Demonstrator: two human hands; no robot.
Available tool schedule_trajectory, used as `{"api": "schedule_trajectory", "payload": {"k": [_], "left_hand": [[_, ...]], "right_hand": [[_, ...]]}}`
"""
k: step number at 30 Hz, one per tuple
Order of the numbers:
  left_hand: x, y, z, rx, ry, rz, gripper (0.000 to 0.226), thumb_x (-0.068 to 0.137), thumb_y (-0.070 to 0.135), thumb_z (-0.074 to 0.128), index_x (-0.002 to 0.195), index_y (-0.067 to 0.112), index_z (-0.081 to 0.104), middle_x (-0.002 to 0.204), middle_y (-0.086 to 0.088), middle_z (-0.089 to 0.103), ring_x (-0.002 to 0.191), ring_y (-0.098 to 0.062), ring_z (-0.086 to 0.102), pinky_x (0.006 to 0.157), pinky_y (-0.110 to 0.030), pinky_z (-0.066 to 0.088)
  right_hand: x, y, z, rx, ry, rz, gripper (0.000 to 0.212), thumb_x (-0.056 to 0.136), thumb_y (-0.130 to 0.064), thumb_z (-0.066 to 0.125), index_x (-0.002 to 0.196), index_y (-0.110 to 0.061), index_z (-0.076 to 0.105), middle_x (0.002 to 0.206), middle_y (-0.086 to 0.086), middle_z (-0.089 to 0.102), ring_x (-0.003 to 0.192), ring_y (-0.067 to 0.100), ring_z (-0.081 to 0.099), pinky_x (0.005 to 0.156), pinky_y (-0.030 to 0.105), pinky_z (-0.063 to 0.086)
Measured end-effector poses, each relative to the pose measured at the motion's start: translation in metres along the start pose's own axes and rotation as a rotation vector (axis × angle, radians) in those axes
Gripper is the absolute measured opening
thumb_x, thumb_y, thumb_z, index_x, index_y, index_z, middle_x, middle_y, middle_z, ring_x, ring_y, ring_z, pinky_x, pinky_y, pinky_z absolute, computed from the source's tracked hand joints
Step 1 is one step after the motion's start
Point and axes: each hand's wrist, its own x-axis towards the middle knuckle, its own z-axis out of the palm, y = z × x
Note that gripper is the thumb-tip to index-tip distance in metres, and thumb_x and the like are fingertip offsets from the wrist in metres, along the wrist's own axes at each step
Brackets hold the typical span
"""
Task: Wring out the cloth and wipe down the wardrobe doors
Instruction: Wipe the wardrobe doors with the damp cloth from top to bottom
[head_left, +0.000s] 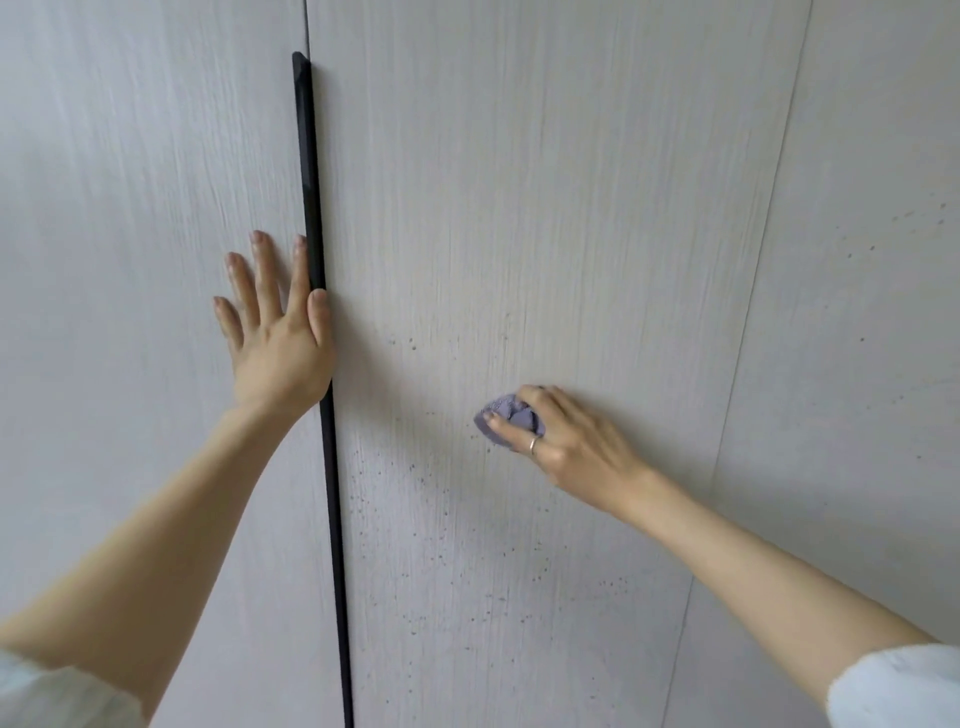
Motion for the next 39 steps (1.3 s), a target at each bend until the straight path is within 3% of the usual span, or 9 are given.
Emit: {"api": "schedule_trajectory", "payload": {"k": [3,6,10,16,24,27,30,32,39], "left_hand": [[-0.001,0.000,0.001,0.006,0.008,-0.003,0.051,0.101,0.038,0.008,0.149,0.033,-0.008,0.156,0.000,-0.020,0.143,-0.023,-0.021,0.116,-0.047,-0.011],[-0.003,0.000,0.004,-0.010,0.011,-0.006,0.050,0.101,0.038,0.008,0.148,0.034,-0.009,0.156,0.001,-0.021,0.143,-0.021,-0.022,0.115,-0.047,-0.012],[-0.002,-0.001,0.004,-0.007,0.019,-0.003,0.050,0.101,0.037,0.009,0.148,0.034,-0.009,0.156,0.001,-0.021,0.142,-0.021,-0.023,0.115,-0.047,-0.012],[-0.006,-0.002,0.001,0.002,-0.005,0.019,0.051,0.102,0.035,0.010,0.149,0.032,-0.009,0.156,0.000,-0.021,0.142,-0.022,-0.023,0.115,-0.046,-0.013],[-0.009,-0.007,0.001,0.026,-0.036,0.033,0.051,0.101,0.036,0.009,0.147,0.033,-0.012,0.155,0.000,-0.024,0.141,-0.021,-0.026,0.115,-0.045,-0.014],[-0.009,-0.008,0.000,0.041,-0.051,0.037,0.051,0.101,0.036,0.009,0.144,0.036,-0.018,0.155,0.001,-0.025,0.141,-0.021,-0.026,0.115,-0.044,-0.014],[-0.009,-0.009,-0.002,0.045,-0.055,0.042,0.051,0.101,0.036,0.010,0.142,0.036,-0.019,0.155,0.000,-0.024,0.141,-0.022,-0.025,0.115,-0.045,-0.013],[-0.009,-0.009,-0.002,0.044,-0.061,0.048,0.050,0.101,0.036,0.010,0.139,0.036,-0.022,0.155,0.000,-0.025,0.141,-0.022,-0.025,0.115,-0.044,-0.013],[-0.009,-0.013,0.000,0.048,-0.076,0.061,0.048,0.099,0.038,0.007,0.135,0.040,-0.025,0.153,0.002,-0.029,0.140,-0.021,-0.029,0.114,-0.042,-0.016]], "right_hand": [[0.032,0.025,-0.016,0.030,0.127,0.237,0.041,0.099,-0.041,0.037,0.126,-0.017,0.058,0.118,0.010,0.048,0.099,0.026,0.050,0.069,0.029,0.041],[0.071,0.045,-0.032,0.130,0.420,0.575,0.037,0.079,-0.009,0.067,0.116,-0.005,0.065,0.112,0.018,0.049,0.097,0.031,0.052,0.064,0.031,0.048],[0.068,0.016,-0.005,0.136,0.368,0.428,0.037,0.081,-0.013,0.063,0.118,-0.011,0.061,0.113,0.008,0.040,0.089,0.032,0.057,0.061,0.031,0.050],[0.017,-0.007,0.017,0.023,-0.010,-0.358,0.050,0.066,0.005,0.065,0.113,-0.013,0.063,0.106,0.007,0.044,0.082,0.023,0.048,0.063,0.029,0.050],[0.104,0.009,-0.010,0.222,0.419,0.459,0.041,0.076,-0.002,0.065,0.116,-0.004,0.061,0.110,0.020,0.051,0.092,0.036,0.056,0.068,0.040,0.053],[0.093,-0.028,0.014,0.180,0.311,0.376,0.025,0.087,-0.012,0.057,0.111,-0.016,0.064,0.107,0.004,0.051,0.085,0.022,0.058,0.060,0.030,0.052],[0.067,-0.051,0.030,0.027,0.101,-0.139,0.039,0.090,0.004,0.038,0.109,-0.015,0.065,0.095,0.003,0.057,0.075,0.018,0.052,0.054,0.026,0.046],[0.075,-0.039,0.022,-0.007,0.118,-0.260,0.042,0.084,0.010,0.039,0.107,-0.011,0.066,0.091,0.007,0.058,0.070,0.021,0.052,0.054,0.029,0.046],[0.162,-0.013,-0.001,0.102,0.408,0.262,0.048,0.064,0.009,0.074,0.110,-0.001,0.065,0.100,0.017,0.051,0.075,0.034,0.053,0.050,0.034,0.049]]}}
